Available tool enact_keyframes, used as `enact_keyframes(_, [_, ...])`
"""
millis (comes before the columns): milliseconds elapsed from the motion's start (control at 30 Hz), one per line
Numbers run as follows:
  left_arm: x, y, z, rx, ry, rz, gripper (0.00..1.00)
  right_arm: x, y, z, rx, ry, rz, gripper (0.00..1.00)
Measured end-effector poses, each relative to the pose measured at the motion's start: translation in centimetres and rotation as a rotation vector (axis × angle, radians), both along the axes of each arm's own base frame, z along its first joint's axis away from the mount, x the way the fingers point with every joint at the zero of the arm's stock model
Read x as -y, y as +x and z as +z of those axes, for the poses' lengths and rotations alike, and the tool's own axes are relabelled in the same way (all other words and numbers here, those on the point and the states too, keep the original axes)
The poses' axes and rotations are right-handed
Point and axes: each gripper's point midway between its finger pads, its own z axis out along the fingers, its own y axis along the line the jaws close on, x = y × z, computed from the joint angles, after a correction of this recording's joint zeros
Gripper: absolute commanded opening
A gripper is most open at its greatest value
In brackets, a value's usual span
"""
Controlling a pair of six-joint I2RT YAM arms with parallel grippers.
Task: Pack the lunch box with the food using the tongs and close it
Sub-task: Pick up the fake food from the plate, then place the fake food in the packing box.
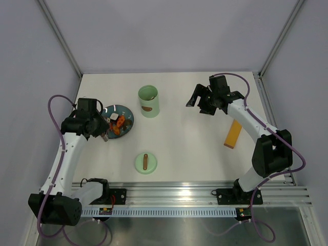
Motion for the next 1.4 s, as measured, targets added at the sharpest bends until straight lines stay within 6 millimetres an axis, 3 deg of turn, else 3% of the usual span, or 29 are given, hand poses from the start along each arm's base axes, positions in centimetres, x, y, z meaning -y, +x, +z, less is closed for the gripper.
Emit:
enact_keyframes(433, [1.7,1.3,5.0,0.107,-0.04,-0.071,0.0,0.0,-0.1,-0.2,-0.004,-0.001,-0.002,0.89])
enact_keyframes(667, [6.3,4.7,9.5,0.202,-0.067,-0.223,0.0,0.1,-0.2,-0.3,-0.007,-0.002,-0.005,0.89])
enact_keyframes(833, [9.6,7.4,11.1,0.242,-0.084,-0.321,0.0,0.3,-0.2,-0.1,0.0,-0.006,-0.011,0.89])
enact_keyframes(967, [11.7,9.4,11.3,0.252,-0.088,-0.379,0.0,0.4,-0.2,0.3,0.012,-0.008,-0.016,0.89])
enact_keyframes(1100, [13.7,11.3,10.1,0.243,-0.099,-0.426,0.0,0.6,-0.2,0.7,0.024,-0.012,-0.025,0.89])
enact_keyframes(1333, [14.7,12.8,8.0,0.209,-0.093,-0.456,0.01,1.0,-0.6,1.4,0.032,-0.023,-0.037,0.89])
enact_keyframes(1367, [14.7,12.8,8.0,0.209,-0.093,-0.457,0.14,1.1,-0.6,1.4,0.032,-0.024,-0.038,0.89])
enact_keyframes(1400, [14.7,12.8,7.9,0.209,-0.093,-0.457,0.2,1.1,-0.7,1.4,0.032,-0.026,-0.04,0.89])
